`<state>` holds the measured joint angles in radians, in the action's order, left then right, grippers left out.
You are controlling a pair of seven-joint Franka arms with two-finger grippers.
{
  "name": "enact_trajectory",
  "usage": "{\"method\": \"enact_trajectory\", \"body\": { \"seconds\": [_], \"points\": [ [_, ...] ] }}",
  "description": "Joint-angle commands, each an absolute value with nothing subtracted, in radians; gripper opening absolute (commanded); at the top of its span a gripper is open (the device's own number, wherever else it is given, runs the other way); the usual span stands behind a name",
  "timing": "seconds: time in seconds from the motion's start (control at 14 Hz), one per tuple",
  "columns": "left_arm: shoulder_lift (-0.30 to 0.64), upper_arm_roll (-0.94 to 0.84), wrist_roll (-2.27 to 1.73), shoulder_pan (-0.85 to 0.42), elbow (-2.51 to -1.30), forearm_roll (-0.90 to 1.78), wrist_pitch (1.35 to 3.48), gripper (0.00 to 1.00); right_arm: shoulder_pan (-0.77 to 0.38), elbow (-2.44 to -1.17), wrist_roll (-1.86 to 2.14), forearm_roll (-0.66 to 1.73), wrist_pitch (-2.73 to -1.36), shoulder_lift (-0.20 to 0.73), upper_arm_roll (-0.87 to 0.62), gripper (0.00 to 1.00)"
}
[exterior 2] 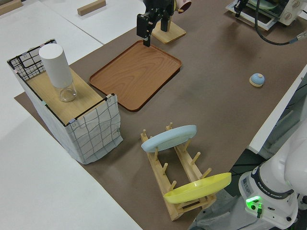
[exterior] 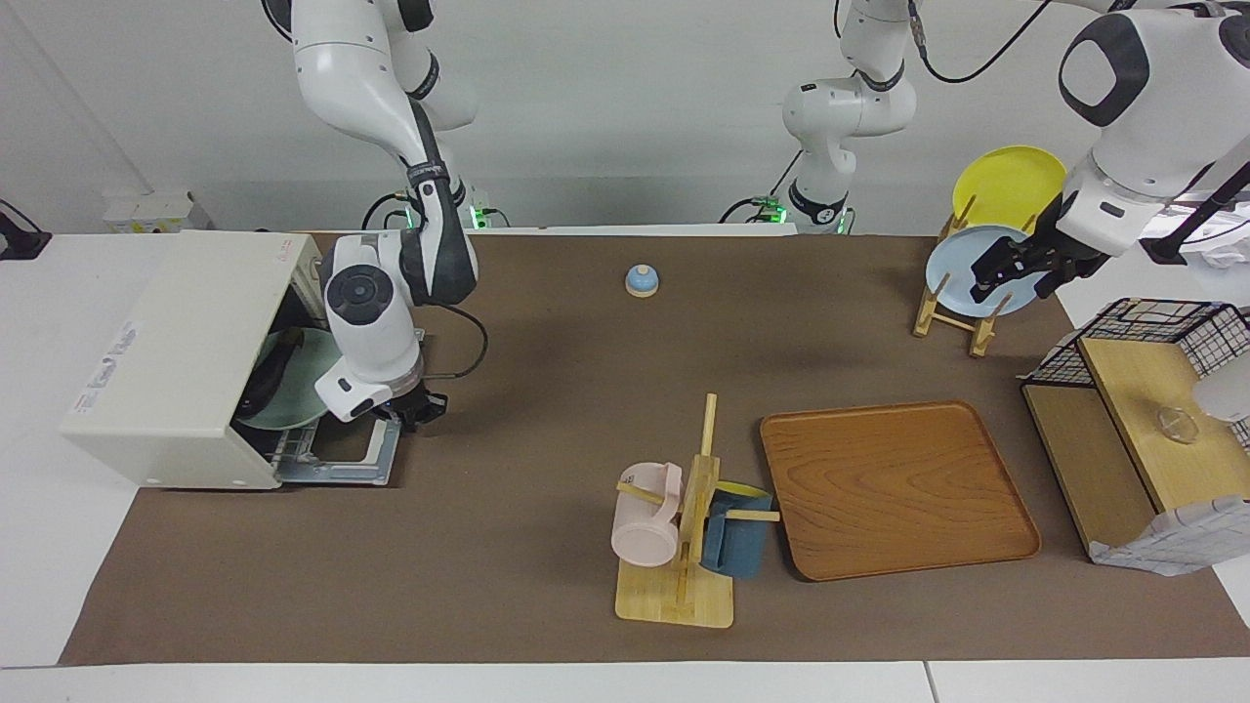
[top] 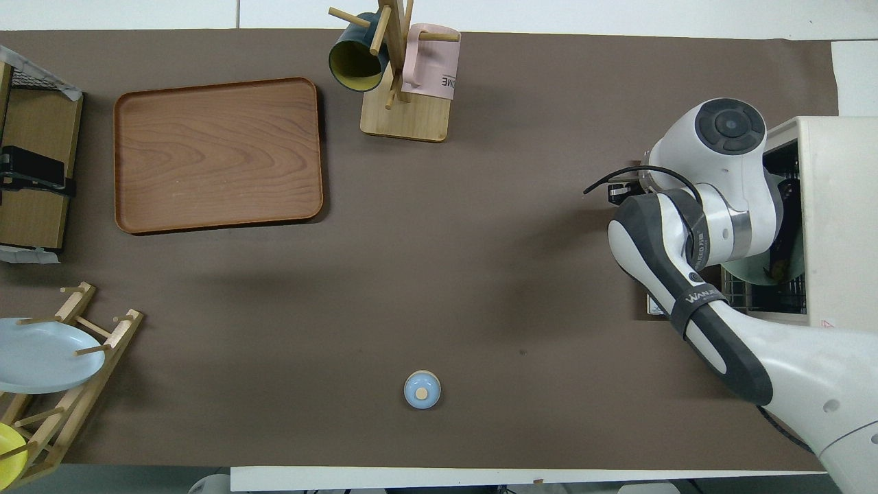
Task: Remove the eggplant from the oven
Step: 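Pull the oven door down and open with the right gripper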
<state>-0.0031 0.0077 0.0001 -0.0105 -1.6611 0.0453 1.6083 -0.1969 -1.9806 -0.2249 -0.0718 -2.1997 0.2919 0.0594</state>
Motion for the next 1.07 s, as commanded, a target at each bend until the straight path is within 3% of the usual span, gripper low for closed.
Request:
{"method": "enact_trajectory", "body": {
  "seconds": [0.0,0.07,0.21,0.43,1.0],
  "points": [
    [-0.028,0.003,-0.005,-0.003,-1.695,0.032,1.640,1.00,-0.241,-1.982,-0.264,-0.038,-2.198,0.285,0.069,0.12],
    [-0.038,0.002,-0.015,-0.006,-1.716,0.032,1.658,1.00,-0.241,-1.961,-0.267,-0.040,-2.166,0.278,0.069,0.15],
    [-0.052,-0.005,-0.020,-0.008,-1.745,0.032,1.666,1.00,-0.229,-1.904,-0.267,-0.060,-2.039,0.247,0.074,0.37],
    [-0.052,-0.009,-0.028,-0.015,-1.738,0.032,1.654,1.00,-0.157,-1.914,-0.264,-0.086,-1.955,0.184,0.077,0.55],
    [-0.051,-0.008,-0.043,-0.015,-1.738,0.032,1.663,1.00,-0.101,-1.939,-0.203,-0.178,-1.939,0.173,0.075,0.57]
  ]
}}
